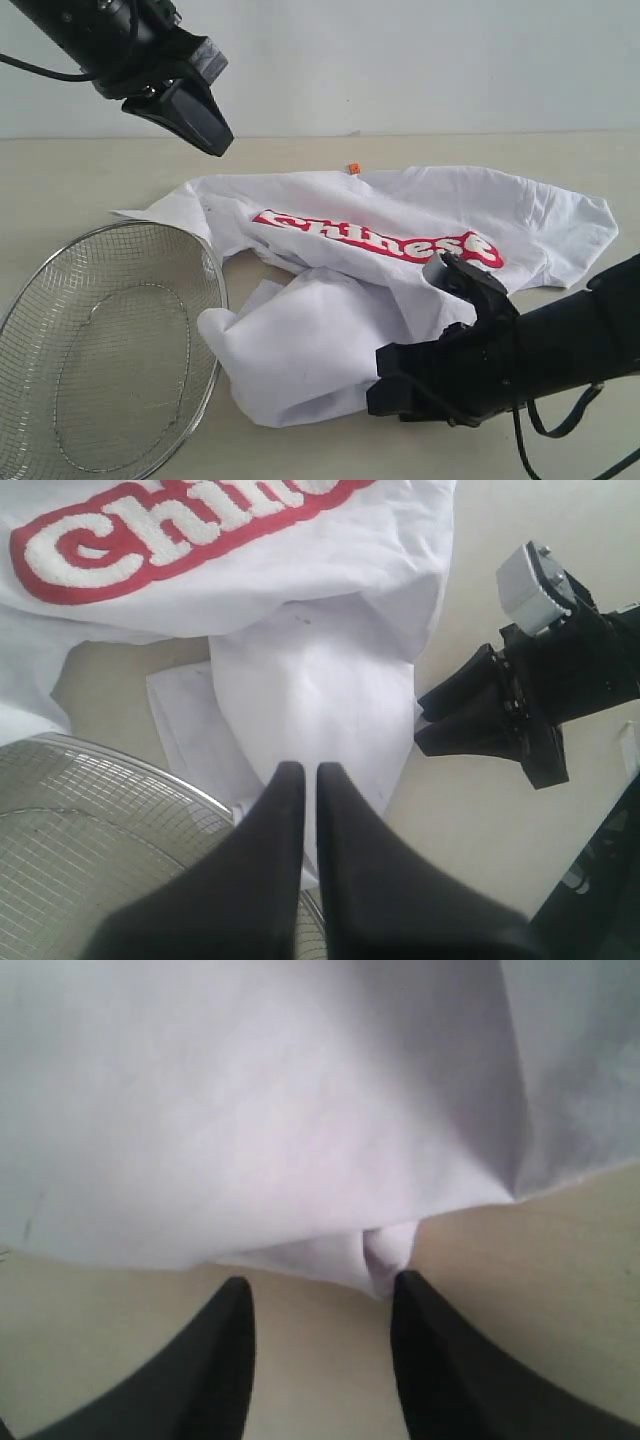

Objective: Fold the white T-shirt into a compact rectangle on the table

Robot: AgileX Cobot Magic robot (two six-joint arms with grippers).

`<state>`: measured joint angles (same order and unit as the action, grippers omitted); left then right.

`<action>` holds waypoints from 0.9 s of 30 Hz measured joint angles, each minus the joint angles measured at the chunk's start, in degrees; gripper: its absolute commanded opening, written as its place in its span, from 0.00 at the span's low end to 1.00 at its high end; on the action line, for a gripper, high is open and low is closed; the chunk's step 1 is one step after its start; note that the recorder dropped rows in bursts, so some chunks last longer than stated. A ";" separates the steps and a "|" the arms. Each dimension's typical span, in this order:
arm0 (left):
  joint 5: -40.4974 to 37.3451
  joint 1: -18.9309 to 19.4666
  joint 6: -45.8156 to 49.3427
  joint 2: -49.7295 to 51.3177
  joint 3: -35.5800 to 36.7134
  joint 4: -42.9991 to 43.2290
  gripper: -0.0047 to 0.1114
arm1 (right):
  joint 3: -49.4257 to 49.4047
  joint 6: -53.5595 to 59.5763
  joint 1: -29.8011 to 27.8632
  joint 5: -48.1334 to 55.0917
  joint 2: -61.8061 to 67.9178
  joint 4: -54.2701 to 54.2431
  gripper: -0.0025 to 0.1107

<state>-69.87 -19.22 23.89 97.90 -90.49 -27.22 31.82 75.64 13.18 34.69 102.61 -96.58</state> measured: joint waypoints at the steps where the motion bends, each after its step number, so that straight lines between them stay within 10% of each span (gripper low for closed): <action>1: 0.00 0.00 0.00 0.00 0.00 0.00 0.08 | 0.00 0.00 0.31 -0.87 0.00 0.00 0.35; 11: 0.00 0.00 0.00 0.00 0.00 0.00 0.08 | 0.00 0.66 0.57 -2.87 0.00 -1.70 0.35; 16: 0.00 0.00 0.00 0.00 0.00 0.00 0.08 | 0.00 0.74 0.57 -2.53 0.00 -2.61 0.53; 27: 0.00 0.00 0.00 0.00 0.00 0.00 0.08 | 0.00 1.59 0.57 -2.33 0.00 -3.48 0.42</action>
<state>-69.87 -19.22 23.89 97.90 -90.49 -27.22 31.82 77.23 13.75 32.36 102.61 -100.06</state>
